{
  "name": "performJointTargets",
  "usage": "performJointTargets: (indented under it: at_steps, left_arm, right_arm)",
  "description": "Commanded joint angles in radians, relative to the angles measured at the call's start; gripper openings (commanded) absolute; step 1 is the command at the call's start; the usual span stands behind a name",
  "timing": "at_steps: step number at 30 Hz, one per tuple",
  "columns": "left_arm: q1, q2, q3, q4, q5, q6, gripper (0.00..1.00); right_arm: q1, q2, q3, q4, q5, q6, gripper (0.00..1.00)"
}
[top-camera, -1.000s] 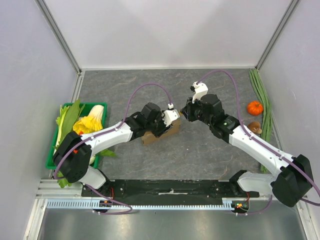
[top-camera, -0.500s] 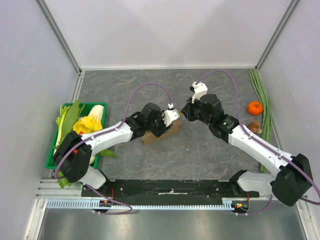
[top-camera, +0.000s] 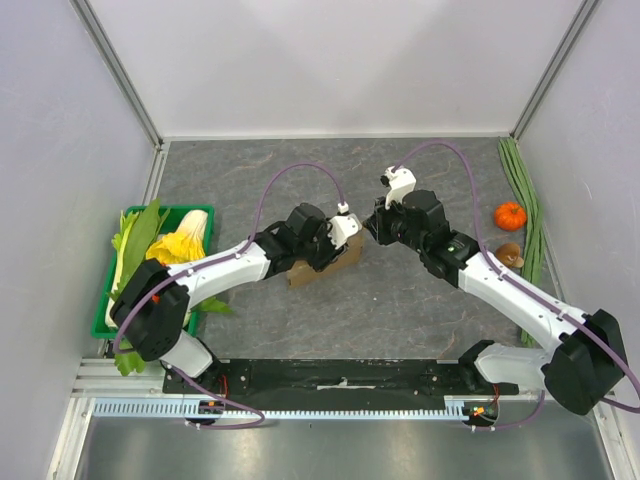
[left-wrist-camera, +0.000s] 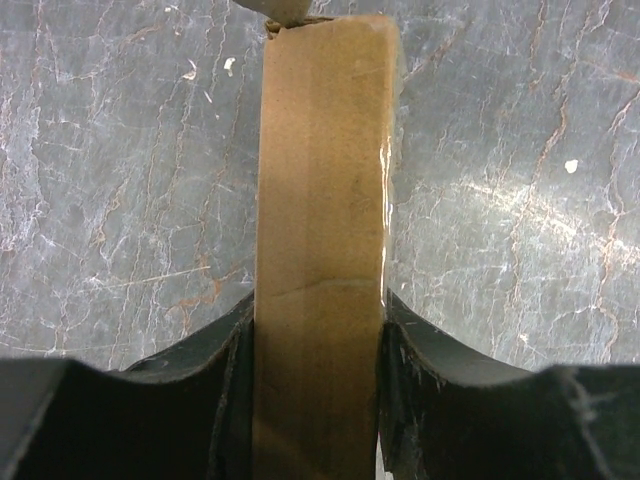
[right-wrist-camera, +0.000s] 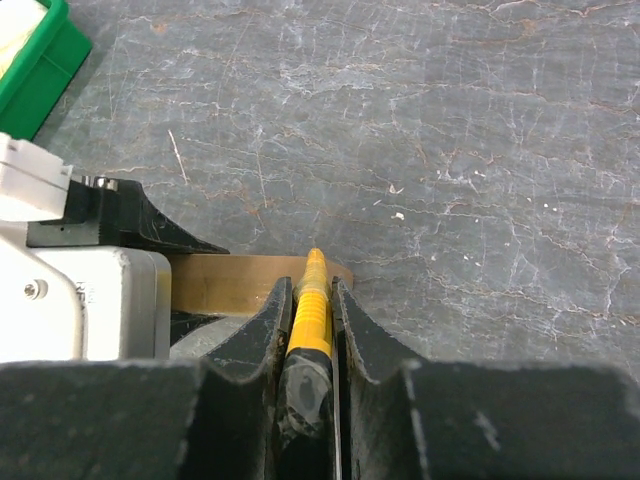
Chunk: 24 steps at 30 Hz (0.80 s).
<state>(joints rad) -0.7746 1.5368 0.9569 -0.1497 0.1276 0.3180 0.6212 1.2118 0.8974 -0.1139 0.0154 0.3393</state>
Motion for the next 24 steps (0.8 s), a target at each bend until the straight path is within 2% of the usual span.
performJointTargets:
  at_steps: [1,15,24]
  left_arm:
    - [0.006,0.092,-0.004,-0.054,-0.08,-0.065,0.47]
    - [0.057,0.149,0.028,-0.093,-0.097,-0.14,0.4]
    - [0.077,0.158,0.034,-0.105,-0.077,-0.129,0.37]
  right_arm:
    - [0.003,-0.02,-0.034,-0.07,-0.06,0.003,0.0]
    - [0.002,-0.063,-0.045,-0.168,0.003,0.0,0.0]
    - [0.003,-0.067,-0.048,-0.187,0.012,-0.003,0.0]
